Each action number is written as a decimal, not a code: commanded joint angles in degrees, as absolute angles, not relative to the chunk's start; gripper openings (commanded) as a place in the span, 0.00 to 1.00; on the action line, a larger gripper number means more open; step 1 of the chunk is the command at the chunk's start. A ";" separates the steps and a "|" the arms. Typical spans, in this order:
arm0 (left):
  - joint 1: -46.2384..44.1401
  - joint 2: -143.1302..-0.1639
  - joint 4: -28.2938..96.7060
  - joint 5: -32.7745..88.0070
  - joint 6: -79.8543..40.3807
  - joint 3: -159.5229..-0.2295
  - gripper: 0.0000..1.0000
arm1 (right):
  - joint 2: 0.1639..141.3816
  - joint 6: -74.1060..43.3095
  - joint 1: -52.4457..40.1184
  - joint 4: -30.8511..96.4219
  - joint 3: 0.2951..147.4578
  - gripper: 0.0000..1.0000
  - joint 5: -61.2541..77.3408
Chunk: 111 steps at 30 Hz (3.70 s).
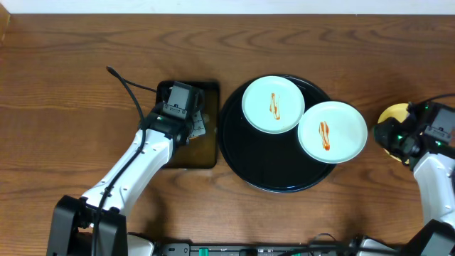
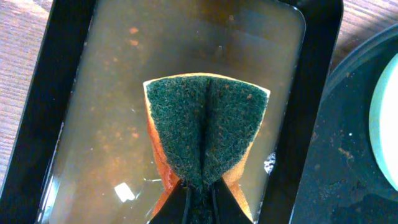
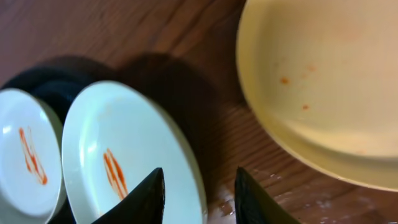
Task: Clean dirty plates on tray and stack at the side
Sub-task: 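Place the yellow plate on the table right of the tray, then grip the front pale blue plate rim with the right gripper, then scrub the pale blue plate with the sponge in the left gripper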
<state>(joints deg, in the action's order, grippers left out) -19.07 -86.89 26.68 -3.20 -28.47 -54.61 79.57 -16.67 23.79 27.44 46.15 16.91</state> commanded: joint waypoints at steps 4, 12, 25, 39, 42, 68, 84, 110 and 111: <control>-18.94 -86.59 26.76 -4.10 -28.10 -54.98 0.08 | 82.50 -14.48 22.02 27.00 42.28 0.33 18.17; -18.94 -86.59 26.76 -4.10 -28.10 -54.98 0.08 | 86.78 -11.44 21.65 23.00 42.00 0.15 23.99; -18.94 -86.59 26.72 -3.77 -28.10 -54.98 0.08 | 78.11 -10.02 20.47 28.75 42.00 0.01 25.98; -23.14 -86.59 18.85 23.46 -17.61 -54.98 0.08 | 82.43 -12.84 -1.96 36.10 41.87 0.01 20.75; -27.81 -86.67 18.74 23.57 -18.39 -54.98 0.08 | 84.33 -13.45 -3.40 35.42 41.87 0.01 20.40; -50.54 -103.63 4.82 22.02 -31.40 -54.98 0.08 | 85.62 -16.25 -4.93 35.59 41.87 0.01 16.12; -50.43 -103.74 -4.29 -0.67 -30.09 -54.98 0.16 | 85.62 -15.57 -4.99 38.39 41.87 0.01 16.75; -36.60 -85.41 20.95 -5.23 -30.09 -54.98 0.08 | 85.62 -14.79 -4.97 29.41 41.89 0.01 14.79; -33.30 -85.41 22.28 -5.21 -30.09 -54.98 0.08 | 85.43 -13.63 -4.95 28.60 41.93 0.01 13.91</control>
<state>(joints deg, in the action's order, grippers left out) -38.65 -85.49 20.38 -4.10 -31.05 -55.00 85.23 -15.81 -4.73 29.82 42.13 15.42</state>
